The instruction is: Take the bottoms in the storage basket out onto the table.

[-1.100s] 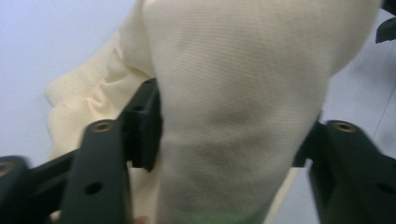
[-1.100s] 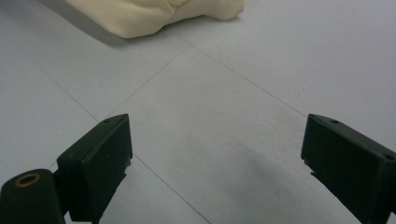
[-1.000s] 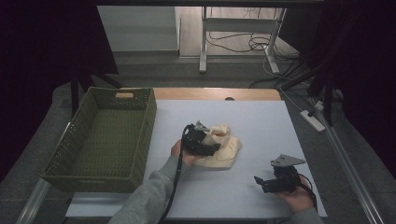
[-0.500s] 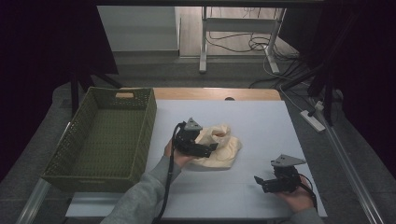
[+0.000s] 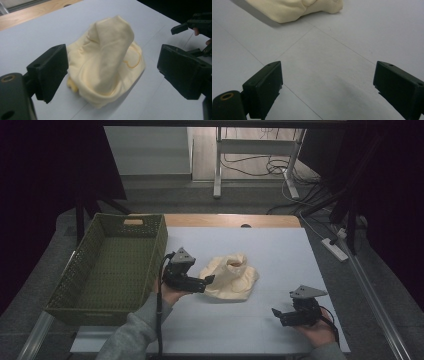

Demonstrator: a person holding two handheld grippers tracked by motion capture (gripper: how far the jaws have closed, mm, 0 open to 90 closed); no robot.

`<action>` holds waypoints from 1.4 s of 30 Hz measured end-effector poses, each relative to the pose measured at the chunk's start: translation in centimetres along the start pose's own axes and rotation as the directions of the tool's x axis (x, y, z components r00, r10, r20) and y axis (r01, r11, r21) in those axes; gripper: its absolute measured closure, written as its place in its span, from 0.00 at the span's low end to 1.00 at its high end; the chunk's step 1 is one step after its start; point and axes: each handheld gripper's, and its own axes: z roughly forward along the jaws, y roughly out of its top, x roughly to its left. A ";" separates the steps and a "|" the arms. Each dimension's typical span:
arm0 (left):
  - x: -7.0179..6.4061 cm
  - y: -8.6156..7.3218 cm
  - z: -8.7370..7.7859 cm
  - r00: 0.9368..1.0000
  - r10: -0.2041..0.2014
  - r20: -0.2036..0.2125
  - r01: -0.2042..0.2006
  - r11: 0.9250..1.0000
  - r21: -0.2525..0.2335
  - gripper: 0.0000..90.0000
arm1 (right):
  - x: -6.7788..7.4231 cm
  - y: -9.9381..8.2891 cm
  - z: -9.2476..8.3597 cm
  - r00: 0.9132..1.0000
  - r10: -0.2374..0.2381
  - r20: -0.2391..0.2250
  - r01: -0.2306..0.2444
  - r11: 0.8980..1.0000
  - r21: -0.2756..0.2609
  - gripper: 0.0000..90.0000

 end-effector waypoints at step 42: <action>4.2 -7.5 -11.9 0.984 -0.054 -0.169 0.049 0.998 -0.036 0.12 | 0.0 0.0 -0.1 1.000 -0.005 -0.011 0.005 1.000 -0.018 0.10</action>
